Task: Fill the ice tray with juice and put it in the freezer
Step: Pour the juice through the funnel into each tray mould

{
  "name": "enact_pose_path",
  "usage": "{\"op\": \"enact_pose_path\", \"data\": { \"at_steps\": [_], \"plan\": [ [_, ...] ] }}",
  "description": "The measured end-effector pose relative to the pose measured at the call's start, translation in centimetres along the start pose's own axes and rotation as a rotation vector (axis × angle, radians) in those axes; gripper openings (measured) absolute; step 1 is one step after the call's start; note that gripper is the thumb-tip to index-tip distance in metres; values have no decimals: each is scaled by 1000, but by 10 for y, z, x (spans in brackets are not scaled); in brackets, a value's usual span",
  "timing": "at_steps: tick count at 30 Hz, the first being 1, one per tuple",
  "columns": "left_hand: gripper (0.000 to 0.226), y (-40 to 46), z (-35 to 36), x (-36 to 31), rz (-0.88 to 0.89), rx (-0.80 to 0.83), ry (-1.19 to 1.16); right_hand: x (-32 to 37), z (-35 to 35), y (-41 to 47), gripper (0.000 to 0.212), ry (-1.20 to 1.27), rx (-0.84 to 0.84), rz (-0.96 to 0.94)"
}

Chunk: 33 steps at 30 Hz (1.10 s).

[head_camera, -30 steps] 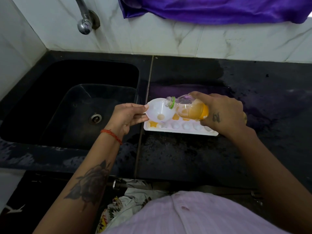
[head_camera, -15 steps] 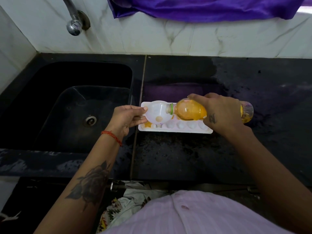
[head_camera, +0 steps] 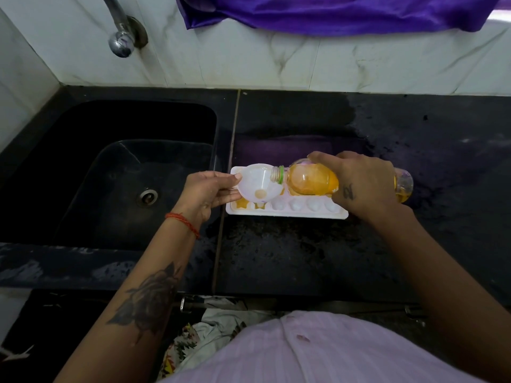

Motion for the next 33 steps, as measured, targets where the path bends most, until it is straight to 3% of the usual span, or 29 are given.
{"op": "enact_pose_path", "data": {
  "at_steps": [10,17,33],
  "plan": [
    [12,3,13,-5,14,51,18,-10,0,-11,78,92,23,53],
    [12,7,28,-2,-17,80,35,-21,3,-19,68,30,-9,83],
    [12,11,33,2,-23,80,44,-25,4,-19,71,-28,39,88]
  ]
}}
Point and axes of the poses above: each hand's wrist, its own y-axis towards the middle knuckle, its own z-axis out of the palm, x = y × z, the point moved 4 cm from there along y, towards the middle knuckle, and after that the axes turned 14 degrees about x, right-handed, at the moved point
